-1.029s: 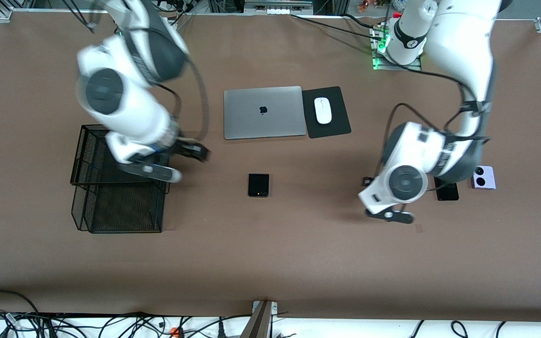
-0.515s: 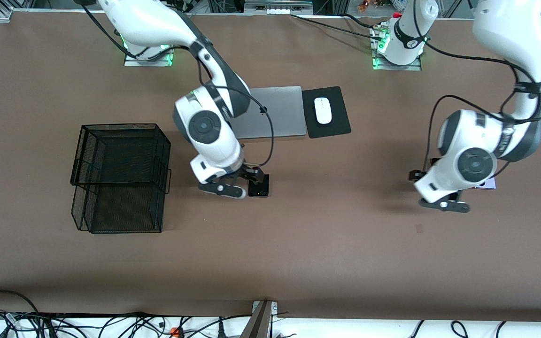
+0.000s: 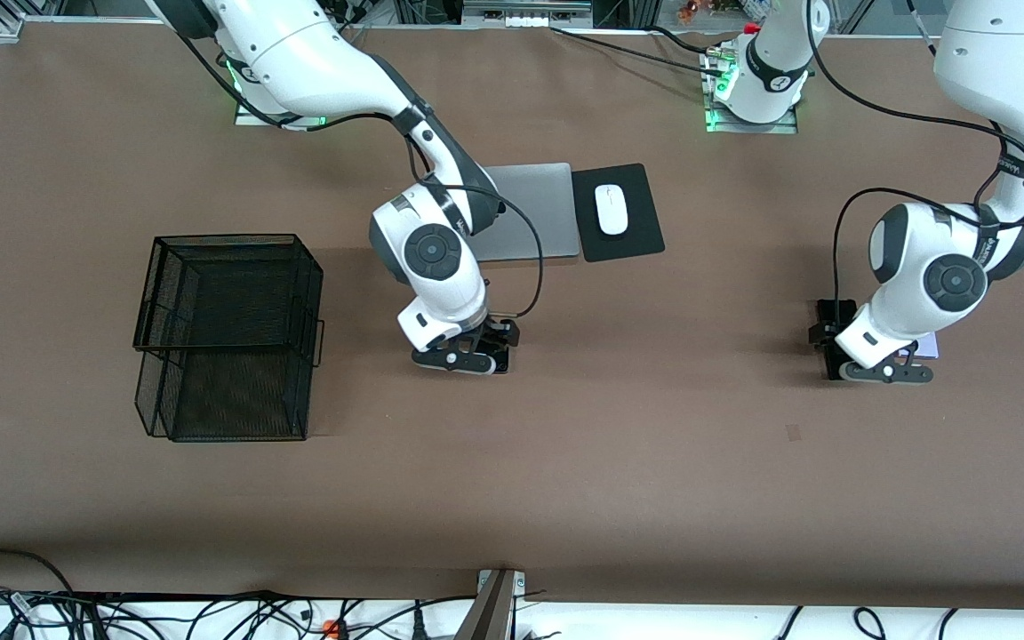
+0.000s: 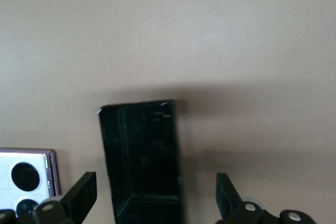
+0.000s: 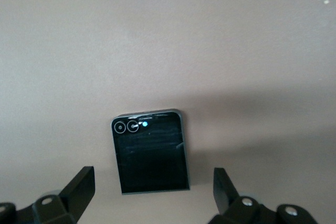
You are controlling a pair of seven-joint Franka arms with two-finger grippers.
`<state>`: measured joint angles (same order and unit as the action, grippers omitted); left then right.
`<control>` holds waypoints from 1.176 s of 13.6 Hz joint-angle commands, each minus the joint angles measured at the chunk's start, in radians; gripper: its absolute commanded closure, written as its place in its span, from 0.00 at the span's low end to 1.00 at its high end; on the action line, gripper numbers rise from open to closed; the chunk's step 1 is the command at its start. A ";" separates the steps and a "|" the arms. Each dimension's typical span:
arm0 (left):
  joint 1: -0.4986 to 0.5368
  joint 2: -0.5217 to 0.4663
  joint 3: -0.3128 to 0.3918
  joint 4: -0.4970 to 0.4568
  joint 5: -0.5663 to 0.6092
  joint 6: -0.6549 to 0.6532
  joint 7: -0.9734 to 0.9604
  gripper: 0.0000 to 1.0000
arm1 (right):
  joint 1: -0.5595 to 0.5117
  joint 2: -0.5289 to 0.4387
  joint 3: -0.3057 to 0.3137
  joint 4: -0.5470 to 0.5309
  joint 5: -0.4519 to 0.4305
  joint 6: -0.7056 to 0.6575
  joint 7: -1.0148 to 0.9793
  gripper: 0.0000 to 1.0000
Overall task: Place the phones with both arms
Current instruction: 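Grasp the flip phone with the right gripper while the left gripper grasps the slab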
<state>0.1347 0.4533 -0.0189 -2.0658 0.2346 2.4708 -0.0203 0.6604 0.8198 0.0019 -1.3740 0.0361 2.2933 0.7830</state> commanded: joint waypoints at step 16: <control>0.082 0.051 -0.019 -0.040 -0.086 0.126 -0.020 0.00 | 0.025 0.104 -0.008 0.030 -0.114 0.143 0.001 0.00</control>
<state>0.2006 0.4994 -0.0287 -2.0965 0.1583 2.5632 -0.0369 0.6817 0.9073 -0.0023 -1.3666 -0.0702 2.4287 0.7807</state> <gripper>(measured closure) 0.000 0.000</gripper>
